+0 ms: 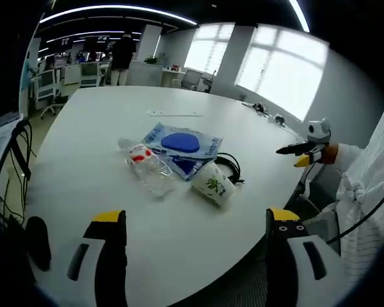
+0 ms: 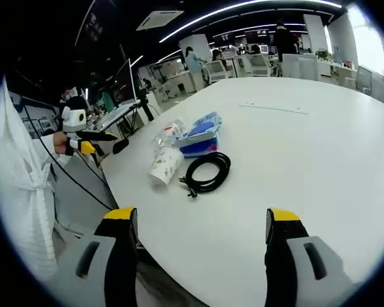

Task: Arrange the tabletop items into an orderly group along one side of the table until the central work area is clear of visible clutter.

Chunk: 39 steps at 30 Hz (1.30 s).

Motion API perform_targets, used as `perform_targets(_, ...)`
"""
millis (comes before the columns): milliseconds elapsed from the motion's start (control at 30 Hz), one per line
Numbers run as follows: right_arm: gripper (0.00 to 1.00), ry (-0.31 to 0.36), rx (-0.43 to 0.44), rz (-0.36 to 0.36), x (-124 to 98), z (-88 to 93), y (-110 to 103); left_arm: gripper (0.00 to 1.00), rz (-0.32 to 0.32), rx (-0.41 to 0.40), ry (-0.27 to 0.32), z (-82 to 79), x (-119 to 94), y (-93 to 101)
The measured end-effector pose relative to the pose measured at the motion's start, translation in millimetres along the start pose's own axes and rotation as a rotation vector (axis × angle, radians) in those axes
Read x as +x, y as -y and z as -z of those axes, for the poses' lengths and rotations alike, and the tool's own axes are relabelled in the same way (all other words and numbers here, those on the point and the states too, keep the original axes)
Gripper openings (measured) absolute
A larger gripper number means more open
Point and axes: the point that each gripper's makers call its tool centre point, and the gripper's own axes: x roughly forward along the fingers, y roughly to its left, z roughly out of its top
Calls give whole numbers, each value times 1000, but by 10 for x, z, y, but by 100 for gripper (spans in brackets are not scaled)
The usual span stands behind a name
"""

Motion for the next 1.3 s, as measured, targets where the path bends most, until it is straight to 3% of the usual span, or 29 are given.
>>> perform_targets(1300, 82, -10, -18, -18, 5, -54, -44, 92, 15, 2, 11, -33, 9, 55)
